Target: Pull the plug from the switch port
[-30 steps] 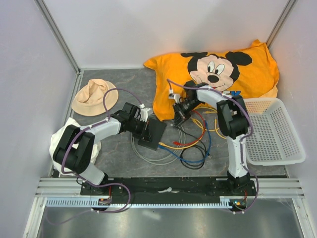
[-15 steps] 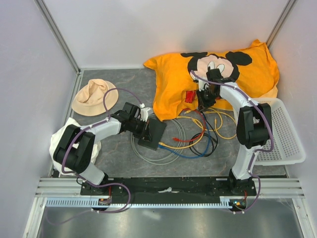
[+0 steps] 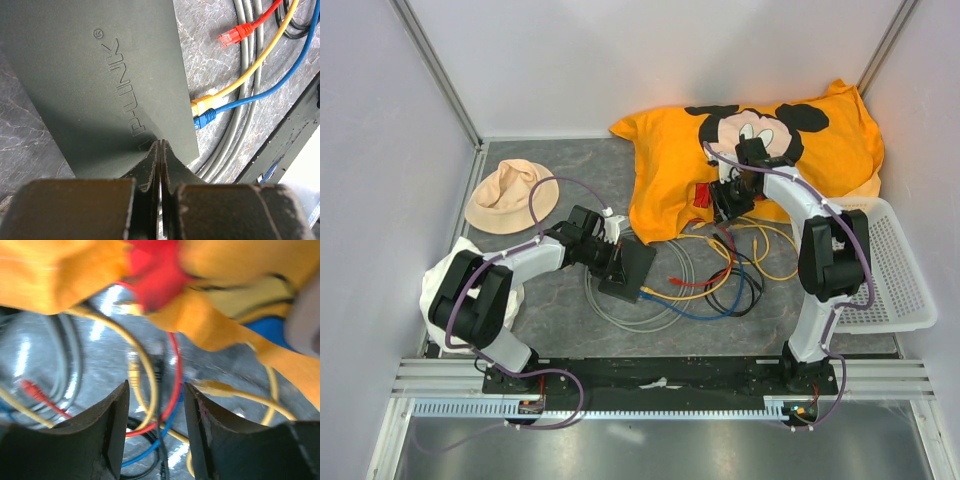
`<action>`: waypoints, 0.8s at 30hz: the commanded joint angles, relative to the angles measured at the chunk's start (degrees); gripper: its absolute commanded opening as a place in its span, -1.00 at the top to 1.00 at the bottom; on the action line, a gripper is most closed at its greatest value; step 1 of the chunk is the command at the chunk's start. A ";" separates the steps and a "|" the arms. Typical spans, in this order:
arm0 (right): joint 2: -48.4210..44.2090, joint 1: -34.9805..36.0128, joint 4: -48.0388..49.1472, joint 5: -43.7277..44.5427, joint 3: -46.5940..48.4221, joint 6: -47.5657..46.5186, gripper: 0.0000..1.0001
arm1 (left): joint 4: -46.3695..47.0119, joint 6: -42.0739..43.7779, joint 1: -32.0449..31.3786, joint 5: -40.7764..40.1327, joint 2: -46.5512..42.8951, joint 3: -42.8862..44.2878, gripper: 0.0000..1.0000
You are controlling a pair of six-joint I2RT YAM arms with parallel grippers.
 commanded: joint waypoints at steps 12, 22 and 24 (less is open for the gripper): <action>6.57 20.23 2.79 -14.86 -1.61 4.45 0.92 | 1.42 0.55 1.13 -2.83 -7.61 -2.73 0.97; 22.84 22.62 1.56 -13.63 18.52 4.02 0.99 | 0.98 -0.59 4.29 -3.09 -11.04 -4.93 0.97; 23.02 22.70 1.38 -14.06 19.23 2.96 1.00 | 1.24 -1.38 5.43 -3.18 -10.87 -5.28 0.97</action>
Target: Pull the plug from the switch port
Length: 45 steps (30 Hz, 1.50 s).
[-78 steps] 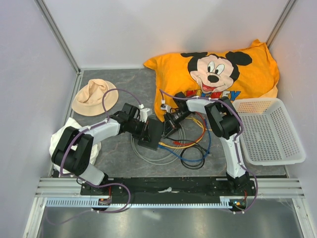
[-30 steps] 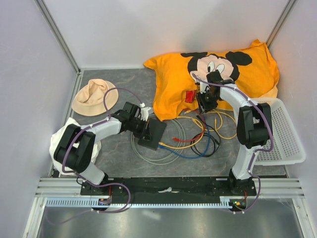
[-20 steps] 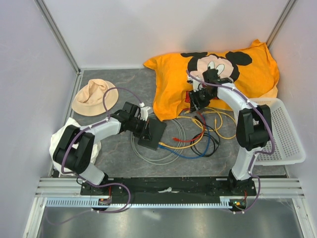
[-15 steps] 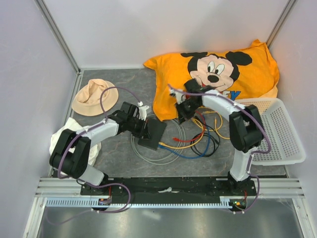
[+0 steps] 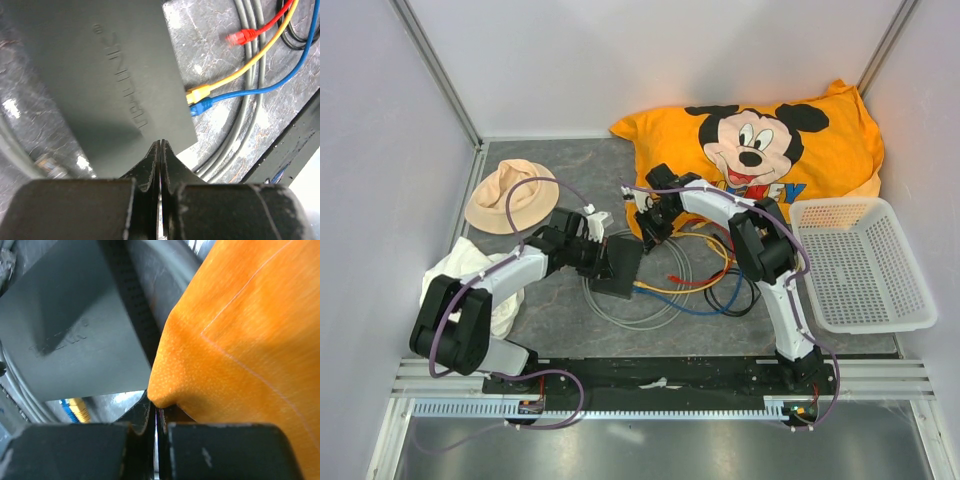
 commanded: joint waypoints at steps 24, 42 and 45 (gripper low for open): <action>1.84 -1.33 -11.78 -30.17 -3.21 -12.69 -0.14 | 0.39 -5.53 4.47 -4.12 5.02 -0.42 0.97; 4.92 2.27 -5.11 -26.39 -2.07 -5.22 -0.04 | 1.35 -6.24 6.22 -2.53 2.11 -3.76 0.97; 5.10 2.54 -4.75 -25.42 -1.98 -4.69 0.03 | 1.35 -6.24 6.31 -2.36 2.20 -3.77 0.97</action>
